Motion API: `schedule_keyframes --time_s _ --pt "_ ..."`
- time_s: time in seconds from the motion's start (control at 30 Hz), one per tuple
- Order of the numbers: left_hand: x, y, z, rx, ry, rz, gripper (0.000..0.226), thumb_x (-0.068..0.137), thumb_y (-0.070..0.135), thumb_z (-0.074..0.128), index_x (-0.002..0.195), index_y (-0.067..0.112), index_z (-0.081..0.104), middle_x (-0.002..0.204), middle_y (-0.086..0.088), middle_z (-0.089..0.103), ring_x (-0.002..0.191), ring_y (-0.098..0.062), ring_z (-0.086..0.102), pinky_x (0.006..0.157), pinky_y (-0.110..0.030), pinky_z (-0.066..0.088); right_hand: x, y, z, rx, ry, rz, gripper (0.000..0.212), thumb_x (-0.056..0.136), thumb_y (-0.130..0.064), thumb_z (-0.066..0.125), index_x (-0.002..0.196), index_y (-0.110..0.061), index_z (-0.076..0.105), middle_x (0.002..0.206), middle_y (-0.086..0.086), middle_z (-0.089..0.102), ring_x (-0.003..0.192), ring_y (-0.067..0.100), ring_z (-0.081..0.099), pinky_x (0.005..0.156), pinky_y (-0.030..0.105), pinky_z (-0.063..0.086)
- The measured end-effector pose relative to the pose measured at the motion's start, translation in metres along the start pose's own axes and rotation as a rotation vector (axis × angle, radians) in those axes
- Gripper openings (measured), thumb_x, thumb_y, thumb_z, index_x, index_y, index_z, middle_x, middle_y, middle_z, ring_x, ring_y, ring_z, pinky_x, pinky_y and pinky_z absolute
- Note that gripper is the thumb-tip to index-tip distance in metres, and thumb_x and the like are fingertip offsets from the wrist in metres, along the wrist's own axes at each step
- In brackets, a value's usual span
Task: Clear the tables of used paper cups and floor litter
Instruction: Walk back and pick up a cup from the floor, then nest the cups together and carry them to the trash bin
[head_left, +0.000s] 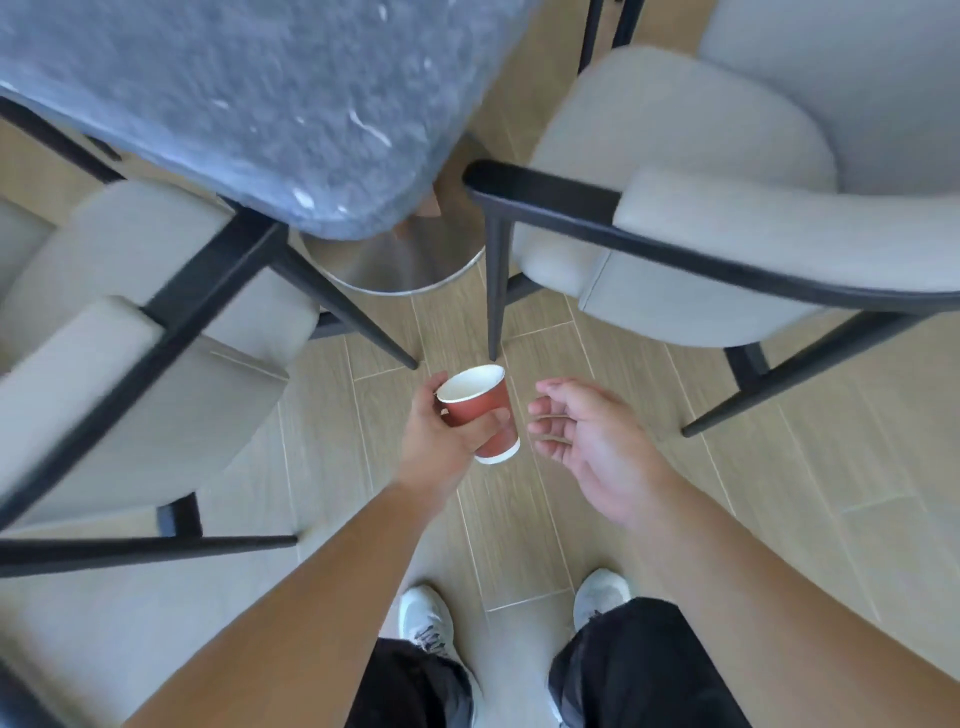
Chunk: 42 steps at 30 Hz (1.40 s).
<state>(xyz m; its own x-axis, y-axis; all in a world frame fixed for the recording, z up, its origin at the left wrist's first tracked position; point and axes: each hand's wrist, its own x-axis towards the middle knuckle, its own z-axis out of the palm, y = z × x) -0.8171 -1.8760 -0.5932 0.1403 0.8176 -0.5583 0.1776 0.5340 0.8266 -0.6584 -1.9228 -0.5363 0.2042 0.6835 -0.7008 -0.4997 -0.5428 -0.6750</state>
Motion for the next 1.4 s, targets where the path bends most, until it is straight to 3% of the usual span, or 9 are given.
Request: schedule_keyframes --time_s 0.23,0.4,0.6,0.77,0.97,1.23,1.4 --pt "-0.092 0.139 0.014 -0.025 -0.07 0.093 0.066 0.054 0.032 0.087 0.111 0.038 0.053 0.101 0.01 0.07 0.086 0.001 0.068 0.064 -0.011 0.05 -0.101 -0.119 0.019 -0.025 -0.014 -0.073 0.015 0.089 -0.021 0.061 0.1 -0.013 0.065 0.077 0.0 0.067 0.067 0.013 0.063 0.065 0.03 0.05" --pt "-0.144 0.212 0.021 -0.05 -0.087 0.145 0.064 0.065 0.026 0.087 0.12 0.026 0.055 0.108 0.003 0.07 0.09 -0.002 0.068 0.069 -0.015 0.052 -0.155 -0.182 0.019 -0.029 -0.027 -0.119 0.011 0.089 -0.021 0.061 0.095 -0.013 0.067 0.074 -0.001 0.067 0.066 0.014 0.062 0.063 0.029 0.05" --pt "-0.19 0.279 0.033 -0.096 -0.136 0.188 0.071 0.066 0.037 0.084 0.128 0.023 0.054 0.119 -0.001 0.068 0.113 -0.018 0.063 0.097 -0.038 0.051 -0.202 -0.237 0.011 -0.057 -0.079 -0.154 0.011 0.089 -0.02 0.058 0.093 -0.014 0.066 0.074 0.0 0.067 0.064 0.015 0.062 0.061 0.029 0.048" --pt "-0.209 0.31 0.04 -0.109 -0.131 0.22 0.078 0.063 0.039 0.083 0.131 0.023 0.05 0.123 -0.004 0.067 0.117 -0.027 0.062 0.091 -0.04 0.051 -0.219 -0.264 0.013 -0.064 -0.127 -0.188 0.013 0.088 -0.021 0.059 0.096 -0.013 0.065 0.078 0.002 0.068 0.064 0.015 0.061 0.061 0.029 0.048" --pt "-0.205 0.341 0.027 -0.102 -0.115 0.277 0.059 0.069 0.027 0.08 0.123 0.018 0.055 0.115 -0.002 0.071 0.111 -0.022 0.066 0.098 -0.044 0.051 -0.219 -0.287 0.032 -0.043 -0.159 -0.221 0.011 0.085 -0.023 0.061 0.091 -0.015 0.066 0.08 0.003 0.068 0.062 0.014 0.062 0.065 0.031 0.05" --pt "-0.144 0.377 -0.015 -0.158 -0.106 0.28 0.062 0.069 0.029 0.086 0.122 0.017 0.056 0.117 -0.006 0.07 0.107 -0.018 0.067 0.084 -0.03 0.054 -0.18 -0.32 0.086 -0.122 -0.108 -0.281 0.009 0.089 -0.018 0.057 0.089 -0.015 0.066 0.078 0.001 0.066 0.067 0.014 0.061 0.063 0.027 0.049" --pt "-0.091 0.412 -0.06 -0.18 -0.143 0.284 0.063 0.07 0.031 0.081 0.126 0.023 0.053 0.119 -0.002 0.067 0.109 -0.016 0.066 0.097 -0.038 0.052 -0.143 -0.349 0.137 -0.139 -0.065 -0.308 0.013 0.09 -0.02 0.059 0.096 -0.012 0.066 0.08 0.001 0.066 0.07 0.014 0.061 0.062 0.027 0.05"
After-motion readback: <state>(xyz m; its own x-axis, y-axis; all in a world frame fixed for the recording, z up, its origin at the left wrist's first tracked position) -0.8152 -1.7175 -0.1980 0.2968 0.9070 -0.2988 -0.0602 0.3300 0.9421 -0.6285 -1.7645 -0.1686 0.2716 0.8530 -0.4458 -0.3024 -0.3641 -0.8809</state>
